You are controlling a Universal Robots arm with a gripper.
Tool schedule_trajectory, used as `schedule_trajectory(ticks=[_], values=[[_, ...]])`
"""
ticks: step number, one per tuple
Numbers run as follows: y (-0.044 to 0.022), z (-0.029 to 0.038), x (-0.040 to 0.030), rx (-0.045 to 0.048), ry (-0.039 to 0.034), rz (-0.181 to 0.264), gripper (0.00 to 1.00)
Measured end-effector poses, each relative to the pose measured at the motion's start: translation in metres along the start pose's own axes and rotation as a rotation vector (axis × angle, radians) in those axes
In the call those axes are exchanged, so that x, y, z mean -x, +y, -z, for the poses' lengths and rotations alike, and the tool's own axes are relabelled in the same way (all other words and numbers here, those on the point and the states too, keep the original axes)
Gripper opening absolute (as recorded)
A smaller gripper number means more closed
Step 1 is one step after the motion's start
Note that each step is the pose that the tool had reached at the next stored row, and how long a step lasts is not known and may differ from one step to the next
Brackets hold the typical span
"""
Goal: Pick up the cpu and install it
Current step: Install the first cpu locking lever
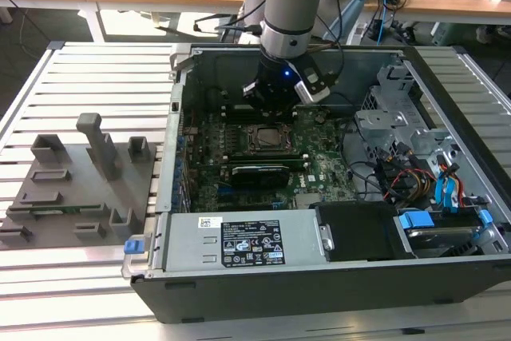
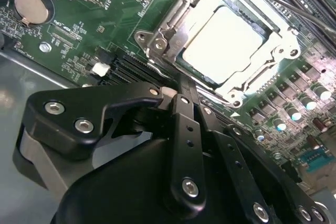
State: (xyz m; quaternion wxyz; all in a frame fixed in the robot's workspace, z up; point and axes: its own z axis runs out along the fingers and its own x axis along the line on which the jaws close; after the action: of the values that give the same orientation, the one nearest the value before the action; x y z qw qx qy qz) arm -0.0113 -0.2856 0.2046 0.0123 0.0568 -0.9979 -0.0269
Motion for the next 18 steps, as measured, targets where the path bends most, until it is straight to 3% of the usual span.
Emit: schedule_trajectory(ticks=[9,18], values=[[-0.0007,-0.0013,0.0060,0.0000,0.0001,0.004,0.11],[-0.0048,-0.0012,0.0058,0.0004,0.0000,0.004,0.11]])
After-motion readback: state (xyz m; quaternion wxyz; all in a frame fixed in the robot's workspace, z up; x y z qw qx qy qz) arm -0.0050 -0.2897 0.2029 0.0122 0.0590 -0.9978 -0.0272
